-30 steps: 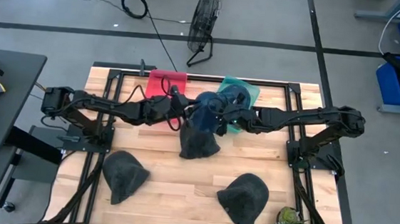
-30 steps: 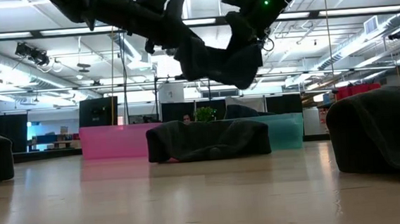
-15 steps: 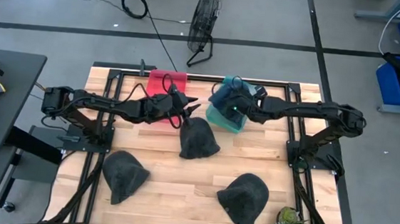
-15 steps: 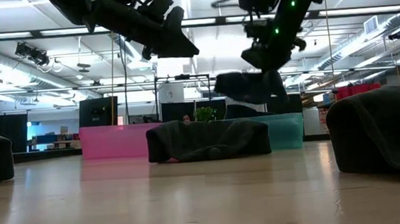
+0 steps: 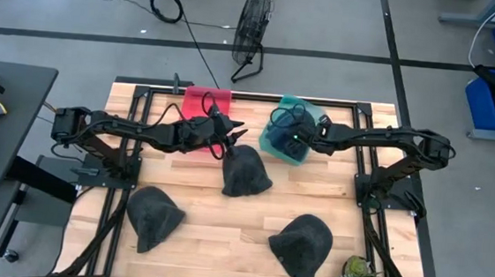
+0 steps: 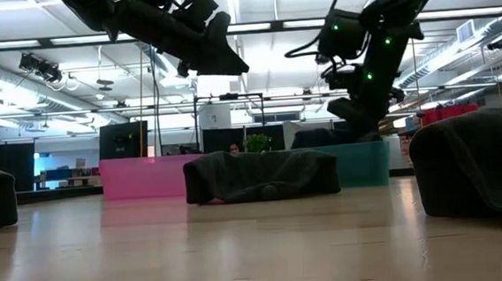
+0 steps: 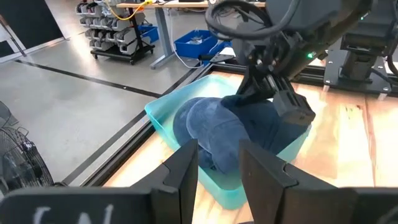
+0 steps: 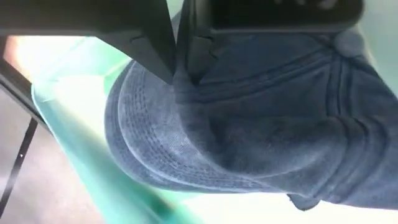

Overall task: Pick & Place hat
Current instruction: Put the blue cap into the blue bin, then put the top black cap into the red bin

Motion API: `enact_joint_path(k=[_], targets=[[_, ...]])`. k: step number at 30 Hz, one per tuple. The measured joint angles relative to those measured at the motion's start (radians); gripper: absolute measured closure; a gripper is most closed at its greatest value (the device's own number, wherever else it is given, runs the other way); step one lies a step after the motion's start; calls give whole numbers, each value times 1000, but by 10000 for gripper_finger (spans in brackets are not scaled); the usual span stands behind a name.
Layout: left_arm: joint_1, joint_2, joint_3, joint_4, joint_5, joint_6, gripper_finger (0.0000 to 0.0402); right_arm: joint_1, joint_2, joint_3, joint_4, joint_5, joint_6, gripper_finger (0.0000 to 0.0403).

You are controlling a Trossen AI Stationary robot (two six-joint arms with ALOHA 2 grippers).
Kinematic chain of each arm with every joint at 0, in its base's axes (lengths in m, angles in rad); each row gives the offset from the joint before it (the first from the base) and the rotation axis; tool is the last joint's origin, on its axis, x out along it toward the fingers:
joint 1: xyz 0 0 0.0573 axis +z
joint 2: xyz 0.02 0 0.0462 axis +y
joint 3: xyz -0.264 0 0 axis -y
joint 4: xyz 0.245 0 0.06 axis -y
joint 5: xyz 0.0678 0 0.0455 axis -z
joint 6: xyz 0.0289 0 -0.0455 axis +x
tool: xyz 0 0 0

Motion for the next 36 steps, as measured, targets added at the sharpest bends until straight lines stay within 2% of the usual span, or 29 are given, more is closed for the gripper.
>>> enact_joint_path(k=[6,15,17,19,22,24,32,34,36], targets=[[0,0,0,-13,0,1,284,0,-1,48,-32,36,-69,304],[-6,-2,0,-124,12,20,284,38,-3,313,-285,28,-124,226],[-15,-2,0,-165,53,14,284,57,-4,363,-308,-4,-131,216],[-26,-2,0,-215,140,-24,284,79,-4,401,-307,-33,-135,212],[-47,4,0,-276,294,-123,284,111,-4,435,-291,-45,-155,211],[-67,6,-1,-319,337,-185,284,128,-4,441,-280,-47,-174,211],[-173,100,-9,-317,328,-294,284,165,-4,441,-267,-46,-155,211],[-196,142,-8,-301,278,-302,284,171,-4,441,-267,-46,-156,211],[-210,173,-9,-308,187,-303,285,176,-4,441,-267,-47,-156,211]])
